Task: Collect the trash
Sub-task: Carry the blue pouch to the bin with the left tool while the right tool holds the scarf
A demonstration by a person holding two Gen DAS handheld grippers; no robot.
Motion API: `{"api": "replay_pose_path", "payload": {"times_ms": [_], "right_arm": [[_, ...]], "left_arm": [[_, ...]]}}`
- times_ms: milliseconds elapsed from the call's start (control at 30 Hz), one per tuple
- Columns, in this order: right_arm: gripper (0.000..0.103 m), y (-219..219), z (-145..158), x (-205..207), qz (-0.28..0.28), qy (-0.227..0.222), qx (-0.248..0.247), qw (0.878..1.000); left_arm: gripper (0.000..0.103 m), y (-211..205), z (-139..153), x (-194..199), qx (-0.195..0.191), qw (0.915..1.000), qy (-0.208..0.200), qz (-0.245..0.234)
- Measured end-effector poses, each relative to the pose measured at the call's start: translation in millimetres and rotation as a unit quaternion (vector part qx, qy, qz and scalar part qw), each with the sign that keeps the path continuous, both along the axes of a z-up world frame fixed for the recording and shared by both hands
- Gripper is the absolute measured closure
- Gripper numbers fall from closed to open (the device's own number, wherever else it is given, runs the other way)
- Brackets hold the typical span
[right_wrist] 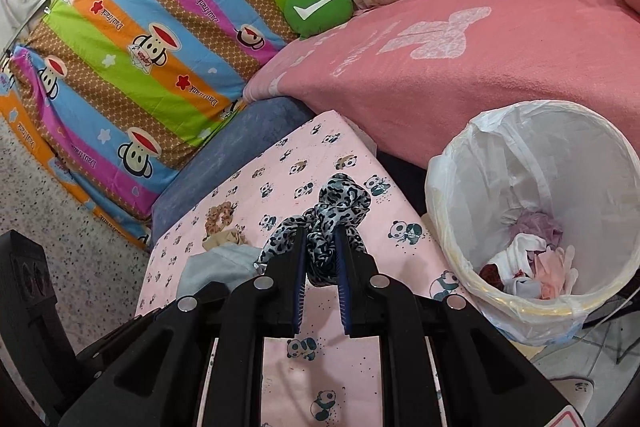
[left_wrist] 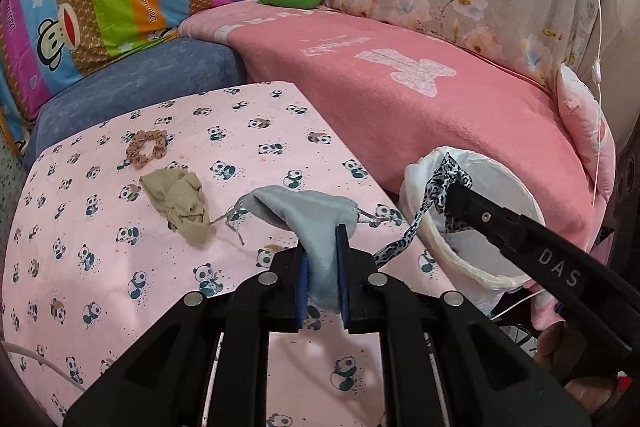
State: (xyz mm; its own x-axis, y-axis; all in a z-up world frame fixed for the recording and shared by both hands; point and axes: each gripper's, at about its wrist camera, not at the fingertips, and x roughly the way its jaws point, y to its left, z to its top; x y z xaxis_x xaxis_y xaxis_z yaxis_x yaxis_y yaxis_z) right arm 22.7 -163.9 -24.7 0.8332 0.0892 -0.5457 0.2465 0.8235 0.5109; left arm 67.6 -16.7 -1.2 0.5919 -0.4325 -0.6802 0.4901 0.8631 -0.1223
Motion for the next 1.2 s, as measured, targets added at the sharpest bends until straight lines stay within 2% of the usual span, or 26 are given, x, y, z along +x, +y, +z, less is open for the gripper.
{"api": "replay_pose_path", "payload": {"times_ms": [433, 800, 1033, 1200], "right_arm": [[0.089, -39.4, 13.4, -31.5, -0.032, -0.021, 0.003, 0.999], [0.089, -53.7, 15.9, -44.3, -0.039, -0.03, 0.009, 0.999], [0.089, -55.6, 27.5, -50.0, -0.038, -0.043, -0.004, 0.998], [0.089, -61.8, 33.6, -53.7, -0.044, -0.044, -0.011, 0.998]], "left_arm": [[0.091, -50.3, 24.4, -18.4, -0.007, 0.9985, -0.025, -0.049], [0.091, -56.3, 68.0, -18.5, -0.033, 0.9962, -0.063, -0.051], [0.091, -66.2, 95.3, -23.9, -0.051, 0.9927, -0.084, -0.07], [0.091, -78.2, 96.1, -30.7, -0.049, 0.9911, -0.089, -0.086]]}}
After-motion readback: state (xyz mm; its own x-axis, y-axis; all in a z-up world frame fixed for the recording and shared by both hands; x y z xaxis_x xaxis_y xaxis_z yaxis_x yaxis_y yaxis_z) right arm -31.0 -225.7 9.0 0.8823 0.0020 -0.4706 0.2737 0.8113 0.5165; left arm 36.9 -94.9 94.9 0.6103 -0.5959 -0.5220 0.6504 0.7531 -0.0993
